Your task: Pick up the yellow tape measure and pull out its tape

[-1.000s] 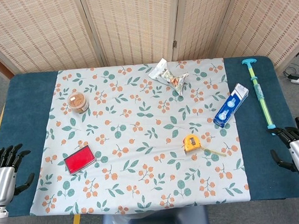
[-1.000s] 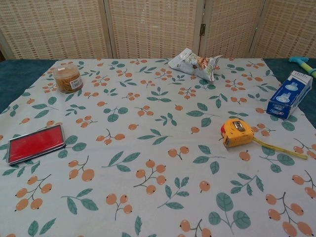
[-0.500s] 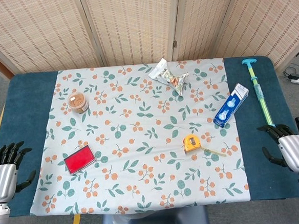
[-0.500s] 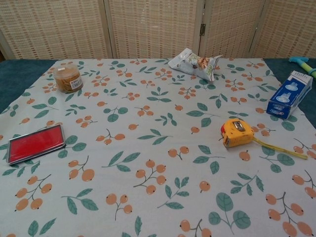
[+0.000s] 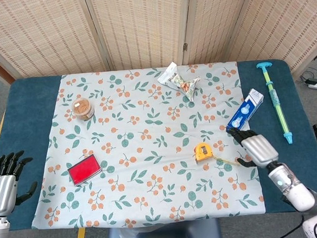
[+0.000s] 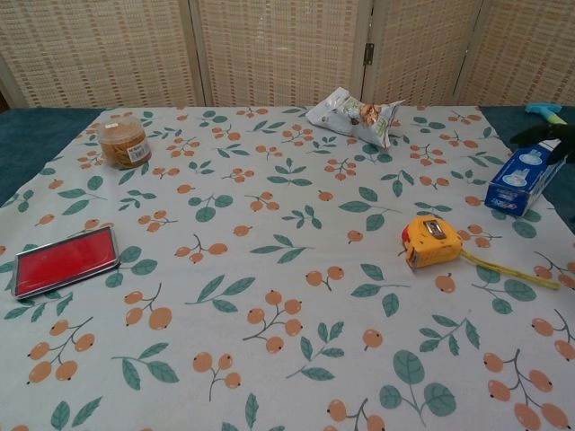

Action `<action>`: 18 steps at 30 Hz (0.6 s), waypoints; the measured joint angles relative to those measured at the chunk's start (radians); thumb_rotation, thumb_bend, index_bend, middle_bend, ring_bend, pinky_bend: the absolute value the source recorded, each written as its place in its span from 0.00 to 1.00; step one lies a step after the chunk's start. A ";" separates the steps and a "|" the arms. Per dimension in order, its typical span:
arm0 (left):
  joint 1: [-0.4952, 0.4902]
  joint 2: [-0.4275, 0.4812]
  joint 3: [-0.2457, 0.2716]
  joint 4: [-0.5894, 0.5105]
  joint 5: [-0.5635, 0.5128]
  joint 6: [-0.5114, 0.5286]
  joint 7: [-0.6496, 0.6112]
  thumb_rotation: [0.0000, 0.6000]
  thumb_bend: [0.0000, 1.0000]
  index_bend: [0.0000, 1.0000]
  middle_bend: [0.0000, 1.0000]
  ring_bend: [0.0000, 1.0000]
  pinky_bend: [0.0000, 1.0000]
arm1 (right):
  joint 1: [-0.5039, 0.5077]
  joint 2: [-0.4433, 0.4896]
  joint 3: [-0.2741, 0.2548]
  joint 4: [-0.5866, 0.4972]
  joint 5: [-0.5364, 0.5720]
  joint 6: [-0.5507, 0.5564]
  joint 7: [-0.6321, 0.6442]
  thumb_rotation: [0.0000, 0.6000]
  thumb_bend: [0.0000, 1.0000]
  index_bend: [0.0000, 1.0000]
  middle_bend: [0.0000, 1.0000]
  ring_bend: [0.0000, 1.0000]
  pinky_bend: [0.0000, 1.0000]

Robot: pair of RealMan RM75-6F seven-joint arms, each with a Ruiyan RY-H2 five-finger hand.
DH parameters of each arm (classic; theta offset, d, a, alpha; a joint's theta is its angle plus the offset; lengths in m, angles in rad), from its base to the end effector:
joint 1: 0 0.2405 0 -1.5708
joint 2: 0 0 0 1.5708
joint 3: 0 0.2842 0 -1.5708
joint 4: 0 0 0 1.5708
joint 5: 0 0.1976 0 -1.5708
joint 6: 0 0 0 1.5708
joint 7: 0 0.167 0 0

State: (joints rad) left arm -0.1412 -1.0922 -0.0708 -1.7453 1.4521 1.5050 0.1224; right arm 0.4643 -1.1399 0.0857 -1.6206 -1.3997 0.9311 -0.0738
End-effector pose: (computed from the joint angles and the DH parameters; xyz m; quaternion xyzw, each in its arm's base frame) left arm -0.2993 0.2242 0.1891 -0.5898 -0.3668 -0.4046 0.5948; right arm -0.2737 -0.3127 0.1030 0.7462 -0.4038 0.2973 0.4378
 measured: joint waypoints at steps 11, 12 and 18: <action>0.003 -0.006 -0.005 0.008 -0.008 -0.007 -0.003 1.00 0.38 0.27 0.14 0.10 0.00 | 0.175 -0.198 0.022 0.101 0.167 -0.179 -0.218 1.00 0.31 0.00 0.12 0.17 0.15; 0.004 -0.006 -0.004 0.009 -0.008 -0.008 -0.004 1.00 0.38 0.27 0.14 0.10 0.00 | 0.184 -0.214 0.022 0.115 0.175 -0.185 -0.228 1.00 0.31 0.00 0.13 0.17 0.15; 0.011 -0.002 -0.005 0.012 -0.017 -0.010 -0.017 1.00 0.38 0.27 0.14 0.10 0.00 | 0.210 -0.261 0.020 0.163 0.204 -0.193 -0.247 1.00 0.31 0.04 0.15 0.18 0.16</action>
State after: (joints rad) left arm -0.1304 -1.0942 -0.0757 -1.7328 1.4347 1.4952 0.1052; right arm 0.6745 -1.4007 0.1053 -1.4580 -1.1954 0.7385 -0.3209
